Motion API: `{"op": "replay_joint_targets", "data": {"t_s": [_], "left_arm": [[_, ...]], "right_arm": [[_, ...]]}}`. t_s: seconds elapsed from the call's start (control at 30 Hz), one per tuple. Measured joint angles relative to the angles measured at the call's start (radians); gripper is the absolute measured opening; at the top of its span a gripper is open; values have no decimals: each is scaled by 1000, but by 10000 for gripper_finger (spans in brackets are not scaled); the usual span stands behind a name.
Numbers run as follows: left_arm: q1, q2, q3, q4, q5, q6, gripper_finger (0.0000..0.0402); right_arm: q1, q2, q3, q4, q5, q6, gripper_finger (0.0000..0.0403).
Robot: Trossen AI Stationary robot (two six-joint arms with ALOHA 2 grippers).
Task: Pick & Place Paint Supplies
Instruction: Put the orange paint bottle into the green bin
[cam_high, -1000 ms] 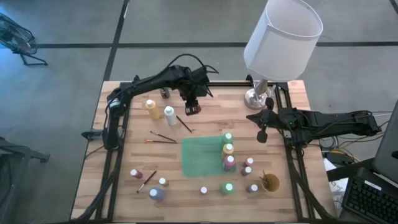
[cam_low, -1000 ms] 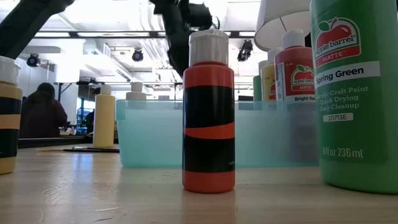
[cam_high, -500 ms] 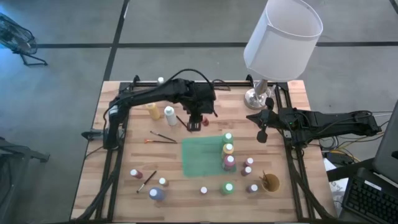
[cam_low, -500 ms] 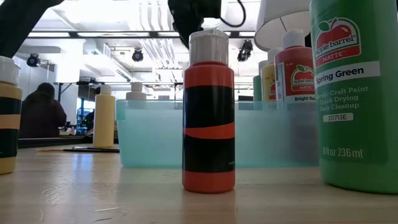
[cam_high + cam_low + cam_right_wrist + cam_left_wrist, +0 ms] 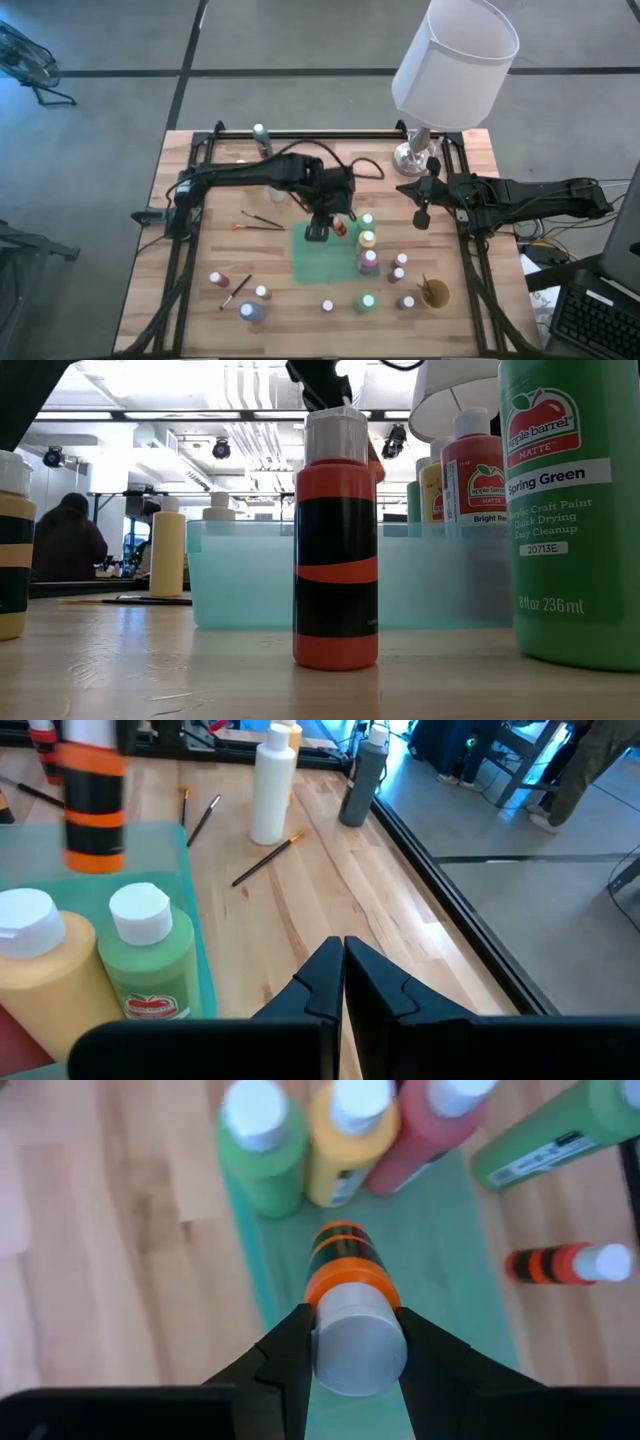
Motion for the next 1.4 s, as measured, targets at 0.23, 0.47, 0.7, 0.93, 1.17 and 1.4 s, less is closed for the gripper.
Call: {"op": "replay_joint_targets", "data": {"t_s": [0.23,0.47,0.7,0.93,1.17,1.4], "left_arm": [[-23,28,-33,53,-4,-76,122],[-17,73,-64,91,-23,-151,122],[-15,106,-64,79,-94,-147,122],[-12,146,-63,86,-119,-82,122],[-2,196,-63,123,-122,-58,122],[12,213,-63,171,-122,-51,122]], "right_arm": [[1,1,-13,-1,-1,4,8],[0,3,-25,-1,-2,12,8],[0,7,-25,-2,-2,75,8],[0,7,-22,-2,-2,121,8],[0,8,-27,-2,-1,131,8],[0,8,-36,-2,-1,130,8]]}}
